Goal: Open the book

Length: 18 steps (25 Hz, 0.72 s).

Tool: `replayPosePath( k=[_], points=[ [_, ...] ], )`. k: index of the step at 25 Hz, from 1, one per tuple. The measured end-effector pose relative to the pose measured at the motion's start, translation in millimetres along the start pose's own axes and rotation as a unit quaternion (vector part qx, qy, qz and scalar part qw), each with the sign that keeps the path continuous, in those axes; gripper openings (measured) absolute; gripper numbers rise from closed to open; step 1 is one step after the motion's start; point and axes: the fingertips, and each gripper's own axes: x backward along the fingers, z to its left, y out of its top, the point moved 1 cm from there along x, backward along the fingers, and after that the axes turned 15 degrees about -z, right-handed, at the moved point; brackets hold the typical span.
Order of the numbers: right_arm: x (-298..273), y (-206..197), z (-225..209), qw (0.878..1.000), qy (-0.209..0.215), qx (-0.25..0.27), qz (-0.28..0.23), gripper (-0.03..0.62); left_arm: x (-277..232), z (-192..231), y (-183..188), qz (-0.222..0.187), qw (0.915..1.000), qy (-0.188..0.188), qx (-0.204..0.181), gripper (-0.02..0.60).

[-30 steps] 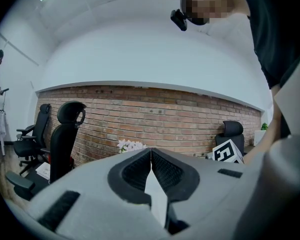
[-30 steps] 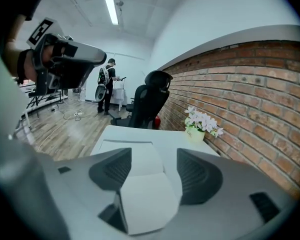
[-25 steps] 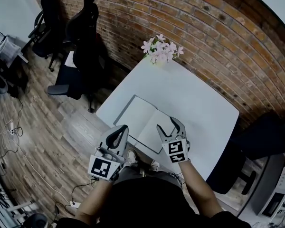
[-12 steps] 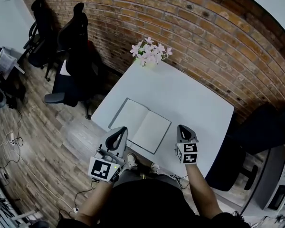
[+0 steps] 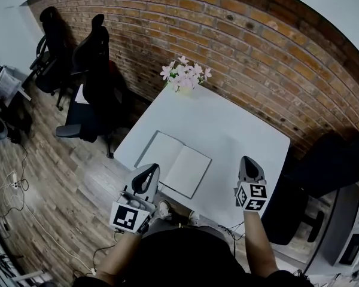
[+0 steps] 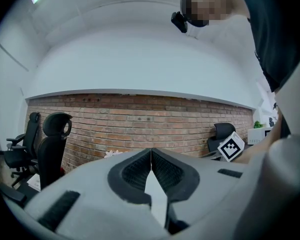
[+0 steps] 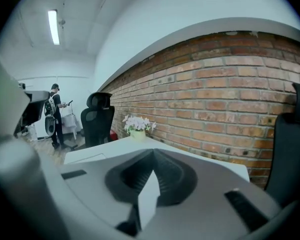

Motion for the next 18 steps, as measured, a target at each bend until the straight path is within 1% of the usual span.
replayPosePath(
  k=[5,10,12,16,18],
  points=[
    [4.5,49.4,-1.4,0.998,0.004,0.004,-0.057,0.012,1.1,1.4,8.6,-0.006,1.0000,0.005,-0.003,0.026],
    [13.5,89.4,6.2,0.995,0.008,-0.023,-0.100,0.012,1.3,6.9,21.1,-0.029,0.9992,-0.002,-0.026,0.026],
    [18.7,105.1,9.9,0.993,0.012,-0.027,-0.118,0.012,-1.2,5.7,22.5,-0.020,0.9996,-0.001,-0.019,0.026],
    [31.7,138.3,15.2,0.988,0.021,-0.021,-0.151,0.012,-8.1,7.3,26.4,-0.030,0.9992,-0.006,-0.027,0.026],
    [38.8,155.6,14.1,0.985,0.022,-0.014,-0.168,0.013,-11.9,7.3,30.4,-0.036,0.9990,-0.006,-0.024,0.026]
  ],
)
